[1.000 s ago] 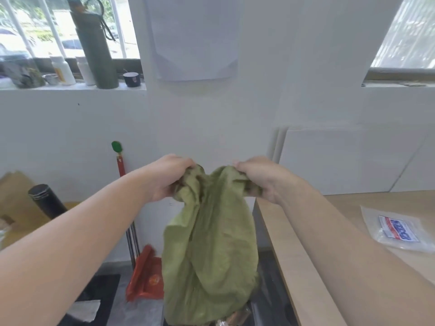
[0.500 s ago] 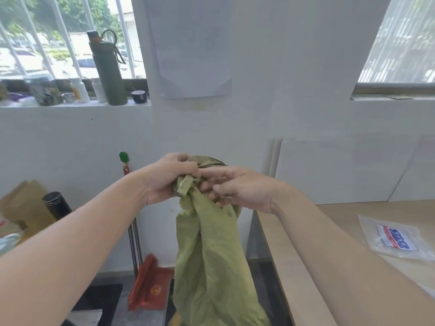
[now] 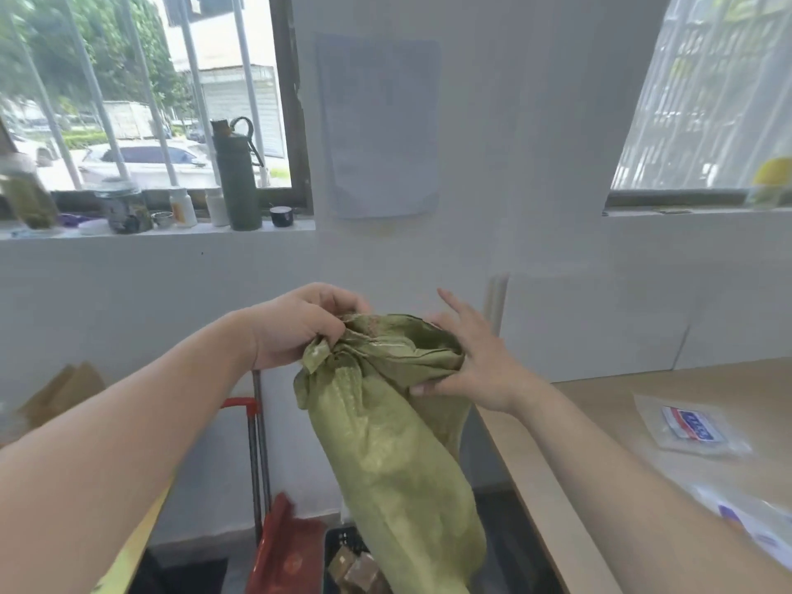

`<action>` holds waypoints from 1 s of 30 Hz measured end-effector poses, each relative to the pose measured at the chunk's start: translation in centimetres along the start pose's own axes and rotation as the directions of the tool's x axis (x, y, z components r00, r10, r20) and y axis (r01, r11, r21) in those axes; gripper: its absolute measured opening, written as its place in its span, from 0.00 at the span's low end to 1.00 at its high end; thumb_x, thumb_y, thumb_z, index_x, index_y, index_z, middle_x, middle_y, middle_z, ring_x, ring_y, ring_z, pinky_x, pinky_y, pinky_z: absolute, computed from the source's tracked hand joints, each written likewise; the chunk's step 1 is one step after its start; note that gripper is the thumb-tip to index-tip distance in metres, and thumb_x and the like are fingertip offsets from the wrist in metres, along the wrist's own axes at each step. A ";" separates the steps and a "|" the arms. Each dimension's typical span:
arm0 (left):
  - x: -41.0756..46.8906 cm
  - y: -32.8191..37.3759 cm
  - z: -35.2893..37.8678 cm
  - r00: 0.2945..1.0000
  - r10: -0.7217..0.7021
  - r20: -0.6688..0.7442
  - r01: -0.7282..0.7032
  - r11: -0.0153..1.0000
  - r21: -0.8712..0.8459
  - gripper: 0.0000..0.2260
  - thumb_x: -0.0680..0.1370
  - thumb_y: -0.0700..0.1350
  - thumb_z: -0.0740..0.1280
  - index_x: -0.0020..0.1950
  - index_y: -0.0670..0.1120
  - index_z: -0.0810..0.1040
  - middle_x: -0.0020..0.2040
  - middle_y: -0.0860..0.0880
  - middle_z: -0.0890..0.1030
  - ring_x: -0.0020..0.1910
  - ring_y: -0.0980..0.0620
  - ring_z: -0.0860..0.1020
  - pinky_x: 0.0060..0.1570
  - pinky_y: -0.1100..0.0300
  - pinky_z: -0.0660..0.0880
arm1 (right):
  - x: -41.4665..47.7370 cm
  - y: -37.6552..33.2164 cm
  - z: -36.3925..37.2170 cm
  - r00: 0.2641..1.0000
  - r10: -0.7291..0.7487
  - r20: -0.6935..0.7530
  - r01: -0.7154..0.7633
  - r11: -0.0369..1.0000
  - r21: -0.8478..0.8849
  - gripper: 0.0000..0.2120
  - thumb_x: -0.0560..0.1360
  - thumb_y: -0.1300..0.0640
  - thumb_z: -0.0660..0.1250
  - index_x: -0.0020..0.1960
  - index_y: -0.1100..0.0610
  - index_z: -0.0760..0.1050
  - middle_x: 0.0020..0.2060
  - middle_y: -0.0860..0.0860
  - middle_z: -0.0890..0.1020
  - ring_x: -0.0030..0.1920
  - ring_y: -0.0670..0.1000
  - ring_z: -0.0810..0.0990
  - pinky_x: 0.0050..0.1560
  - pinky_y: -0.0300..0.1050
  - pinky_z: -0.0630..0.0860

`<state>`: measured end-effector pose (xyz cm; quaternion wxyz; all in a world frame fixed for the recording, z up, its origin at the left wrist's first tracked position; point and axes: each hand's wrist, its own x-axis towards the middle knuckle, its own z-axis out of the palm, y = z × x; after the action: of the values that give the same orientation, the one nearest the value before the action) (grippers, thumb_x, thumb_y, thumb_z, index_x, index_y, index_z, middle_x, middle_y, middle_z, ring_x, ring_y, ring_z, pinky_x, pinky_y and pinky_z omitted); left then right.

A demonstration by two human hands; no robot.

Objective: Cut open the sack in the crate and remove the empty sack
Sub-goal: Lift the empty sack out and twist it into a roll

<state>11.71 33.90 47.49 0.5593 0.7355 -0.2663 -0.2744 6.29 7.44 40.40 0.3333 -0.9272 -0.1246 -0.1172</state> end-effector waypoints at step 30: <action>-2.0 2.6 11.4 0.874 0.297 -0.386 0.150 0.590 0.794 0.08 0.83 0.43 0.57 0.46 0.45 0.73 0.44 0.47 0.80 0.48 0.44 0.78 0.51 0.47 0.75 | -2.3 -3.0 -8.6 0.997 0.058 0.056 -0.061 0.997 0.046 0.28 0.83 0.39 0.58 0.36 0.62 0.70 0.30 0.49 0.74 0.35 0.50 0.75 0.43 0.48 0.71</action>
<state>2.12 26.99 47.68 0.2253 0.9386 -0.2449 0.0914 2.05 3.79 47.91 0.3552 -0.9251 -0.1088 -0.0787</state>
